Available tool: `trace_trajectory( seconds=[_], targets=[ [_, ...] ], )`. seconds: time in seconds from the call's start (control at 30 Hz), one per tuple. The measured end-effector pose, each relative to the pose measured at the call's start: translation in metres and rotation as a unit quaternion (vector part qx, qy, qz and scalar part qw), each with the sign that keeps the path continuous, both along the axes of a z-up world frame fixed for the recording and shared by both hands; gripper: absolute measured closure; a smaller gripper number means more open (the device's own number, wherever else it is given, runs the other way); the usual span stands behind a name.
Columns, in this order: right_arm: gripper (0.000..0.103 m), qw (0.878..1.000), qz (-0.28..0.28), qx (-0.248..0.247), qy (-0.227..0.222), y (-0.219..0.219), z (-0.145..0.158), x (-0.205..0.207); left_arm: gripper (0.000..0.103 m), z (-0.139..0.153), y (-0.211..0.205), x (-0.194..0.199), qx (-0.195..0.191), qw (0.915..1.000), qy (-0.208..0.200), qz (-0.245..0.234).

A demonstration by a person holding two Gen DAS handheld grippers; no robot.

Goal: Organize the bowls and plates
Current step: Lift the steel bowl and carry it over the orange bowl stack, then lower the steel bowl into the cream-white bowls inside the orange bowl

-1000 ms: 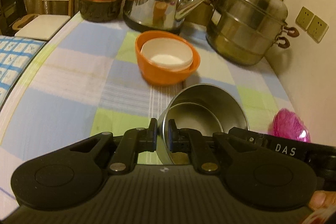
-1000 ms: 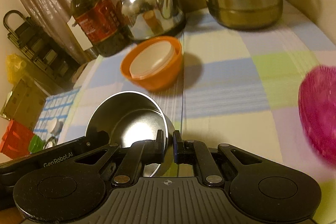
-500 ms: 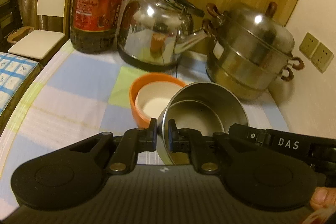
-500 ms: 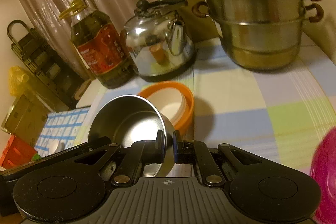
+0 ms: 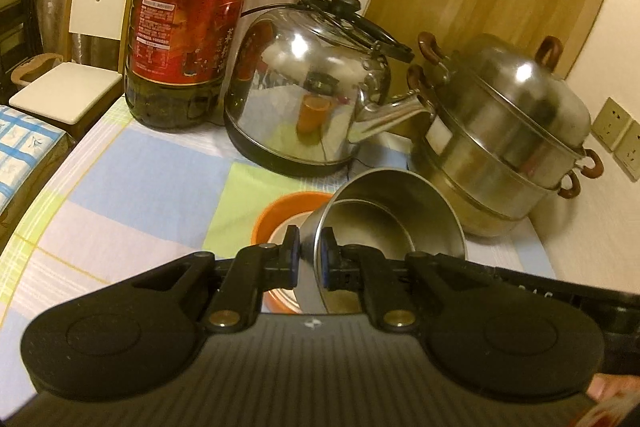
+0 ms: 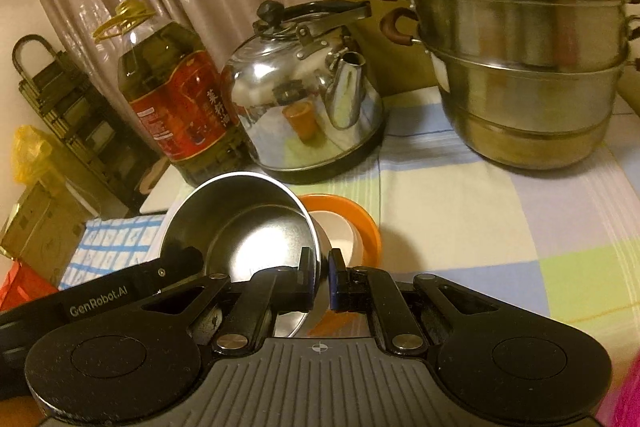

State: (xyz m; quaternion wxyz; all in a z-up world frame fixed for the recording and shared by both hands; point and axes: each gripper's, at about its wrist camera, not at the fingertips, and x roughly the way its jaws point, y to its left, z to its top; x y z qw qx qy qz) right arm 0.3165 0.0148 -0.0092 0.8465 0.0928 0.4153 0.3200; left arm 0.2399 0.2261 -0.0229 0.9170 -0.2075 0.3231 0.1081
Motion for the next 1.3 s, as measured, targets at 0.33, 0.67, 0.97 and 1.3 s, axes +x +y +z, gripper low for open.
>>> trace_trajectory(
  seconds=[0.33, 0.67, 0.97, 1.3],
  targets=[
    [0.096, 1.0, 0.006, -0.006, -0.001, 0.015, -0.016, 0.023, 0.094, -0.017, 0.01, 0.021, -0.004, 0.9999, 0.012, 0.006],
    [0.096, 1.0, 0.015, -0.021, -0.004, 0.029, -0.031, 0.04, 0.094, -0.036, 0.02, 0.04, -0.006, 0.9995, 0.032, 0.006],
    [0.096, 0.999, 0.018, -0.035, 0.002, 0.031, -0.043, 0.043, 0.094, -0.048, 0.017, 0.045, -0.007, 0.9988, 0.05, 0.001],
    [0.096, 0.999, 0.016, -0.036, 0.0, 0.03, -0.046, 0.043, 0.094, -0.054, 0.016, 0.047, -0.009, 0.9983, 0.058, -0.005]
  ],
)
